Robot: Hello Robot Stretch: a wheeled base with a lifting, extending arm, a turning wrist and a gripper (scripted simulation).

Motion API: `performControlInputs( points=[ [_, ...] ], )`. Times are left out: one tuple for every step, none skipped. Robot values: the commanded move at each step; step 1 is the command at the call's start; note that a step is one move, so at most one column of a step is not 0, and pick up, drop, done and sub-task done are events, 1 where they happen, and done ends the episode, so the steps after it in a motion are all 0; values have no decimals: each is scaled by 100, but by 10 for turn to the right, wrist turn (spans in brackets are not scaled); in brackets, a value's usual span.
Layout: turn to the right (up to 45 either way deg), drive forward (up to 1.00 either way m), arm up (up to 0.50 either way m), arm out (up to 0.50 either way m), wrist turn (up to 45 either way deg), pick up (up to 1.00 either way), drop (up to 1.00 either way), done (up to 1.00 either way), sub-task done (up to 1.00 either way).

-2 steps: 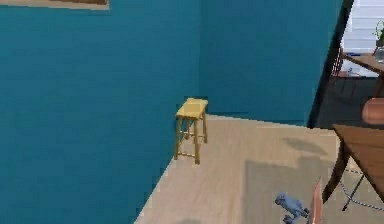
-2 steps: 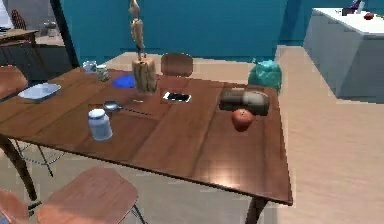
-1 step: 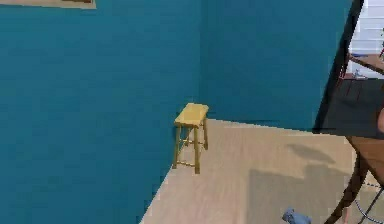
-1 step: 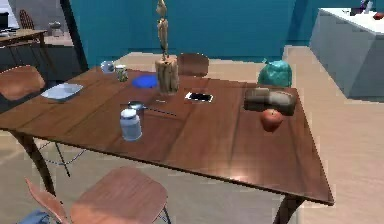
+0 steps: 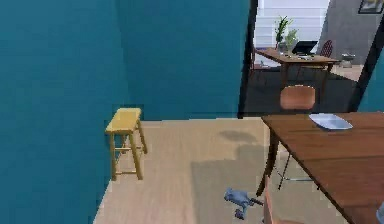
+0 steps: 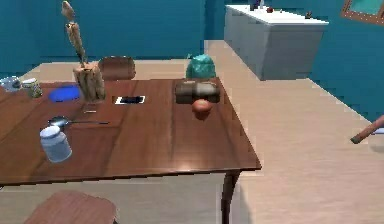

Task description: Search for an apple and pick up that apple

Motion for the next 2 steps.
performControlInputs(
  points=[
    [450, 0, 0, 0, 0, 0, 0, 0, 0],
    [450, 0, 0, 0, 0, 0, 0, 0, 0]
  ],
)
